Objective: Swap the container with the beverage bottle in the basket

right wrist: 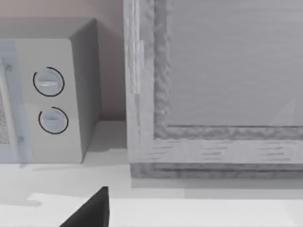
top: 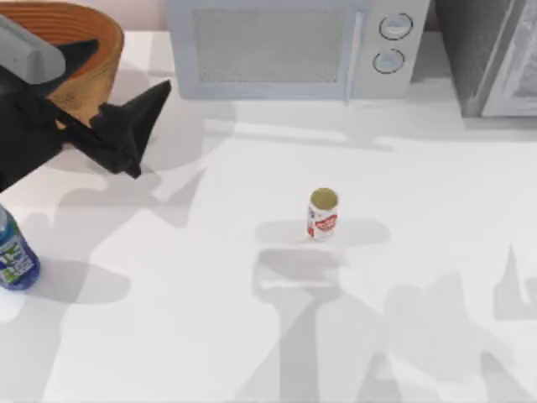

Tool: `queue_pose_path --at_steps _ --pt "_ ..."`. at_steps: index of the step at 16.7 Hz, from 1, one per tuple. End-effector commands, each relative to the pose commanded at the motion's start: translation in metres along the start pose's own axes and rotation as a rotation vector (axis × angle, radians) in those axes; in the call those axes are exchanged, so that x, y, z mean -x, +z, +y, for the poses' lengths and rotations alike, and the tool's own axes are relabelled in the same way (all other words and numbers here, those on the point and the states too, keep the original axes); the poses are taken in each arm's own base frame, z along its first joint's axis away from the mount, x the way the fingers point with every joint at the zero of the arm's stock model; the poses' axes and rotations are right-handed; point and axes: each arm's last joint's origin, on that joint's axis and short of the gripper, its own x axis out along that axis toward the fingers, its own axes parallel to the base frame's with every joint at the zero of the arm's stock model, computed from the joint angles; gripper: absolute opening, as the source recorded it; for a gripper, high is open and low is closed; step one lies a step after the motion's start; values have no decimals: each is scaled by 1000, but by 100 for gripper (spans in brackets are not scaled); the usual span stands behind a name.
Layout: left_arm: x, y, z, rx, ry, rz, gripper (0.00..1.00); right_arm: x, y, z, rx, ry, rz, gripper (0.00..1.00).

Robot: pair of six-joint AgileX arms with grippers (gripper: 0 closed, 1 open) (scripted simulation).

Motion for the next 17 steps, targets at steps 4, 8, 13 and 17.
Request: queue_pose_path --at_steps 4,8,13,17 --pt "78 0 -30 -24 269 -41 100 0 0 0 0 0 0 100" --pt "124 -31 -51 -34 490 -75 100 0 0 0 0 0 0 100" --pt "143 -72 -56 -21 669 -72 100 0 0 0 0 0 0 100" --pt "144 -81 -56 -15 703 -64 100 0 0 0 0 0 0 100"
